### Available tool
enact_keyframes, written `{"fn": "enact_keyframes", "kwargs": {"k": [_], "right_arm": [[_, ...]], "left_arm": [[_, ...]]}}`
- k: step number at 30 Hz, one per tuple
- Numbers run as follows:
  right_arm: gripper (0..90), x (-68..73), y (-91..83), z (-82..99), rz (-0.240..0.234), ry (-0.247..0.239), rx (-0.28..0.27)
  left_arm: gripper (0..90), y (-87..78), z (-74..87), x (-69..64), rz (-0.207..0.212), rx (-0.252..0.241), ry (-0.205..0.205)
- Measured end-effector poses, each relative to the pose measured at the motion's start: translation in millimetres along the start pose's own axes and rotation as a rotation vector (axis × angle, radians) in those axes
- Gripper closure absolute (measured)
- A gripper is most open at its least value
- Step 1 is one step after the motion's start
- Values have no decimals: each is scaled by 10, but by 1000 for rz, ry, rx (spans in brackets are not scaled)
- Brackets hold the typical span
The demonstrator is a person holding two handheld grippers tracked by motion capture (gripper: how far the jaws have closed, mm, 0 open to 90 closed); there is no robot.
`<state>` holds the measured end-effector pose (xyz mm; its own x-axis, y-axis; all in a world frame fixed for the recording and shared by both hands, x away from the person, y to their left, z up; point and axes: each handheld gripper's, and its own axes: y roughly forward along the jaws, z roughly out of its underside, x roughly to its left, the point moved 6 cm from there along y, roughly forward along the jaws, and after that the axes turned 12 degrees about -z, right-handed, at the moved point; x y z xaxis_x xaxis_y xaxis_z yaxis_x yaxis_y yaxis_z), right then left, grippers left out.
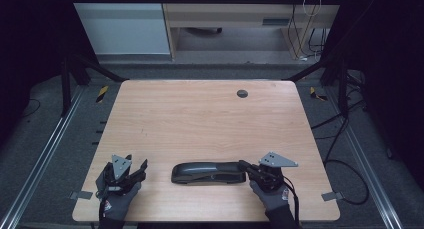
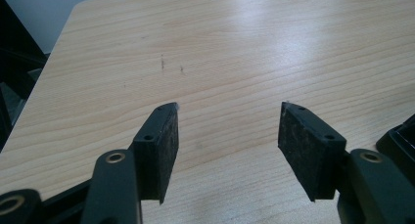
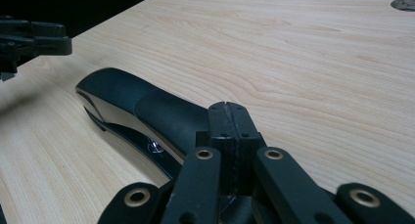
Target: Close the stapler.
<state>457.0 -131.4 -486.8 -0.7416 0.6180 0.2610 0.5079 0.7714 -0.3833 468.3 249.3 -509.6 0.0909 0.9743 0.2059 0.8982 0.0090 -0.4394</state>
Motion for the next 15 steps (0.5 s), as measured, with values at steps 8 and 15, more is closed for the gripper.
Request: {"fn": "enact_keyframes", "kwargs": {"k": [8, 15], "right_arm": [[900, -2, -2, 9, -5, 2, -10], [900, 1, 3, 42, 1, -5, -11]], "left_arm": [[400, 4, 1, -5, -1, 1, 1], [400, 6, 3, -7, 0, 4, 2]]}}
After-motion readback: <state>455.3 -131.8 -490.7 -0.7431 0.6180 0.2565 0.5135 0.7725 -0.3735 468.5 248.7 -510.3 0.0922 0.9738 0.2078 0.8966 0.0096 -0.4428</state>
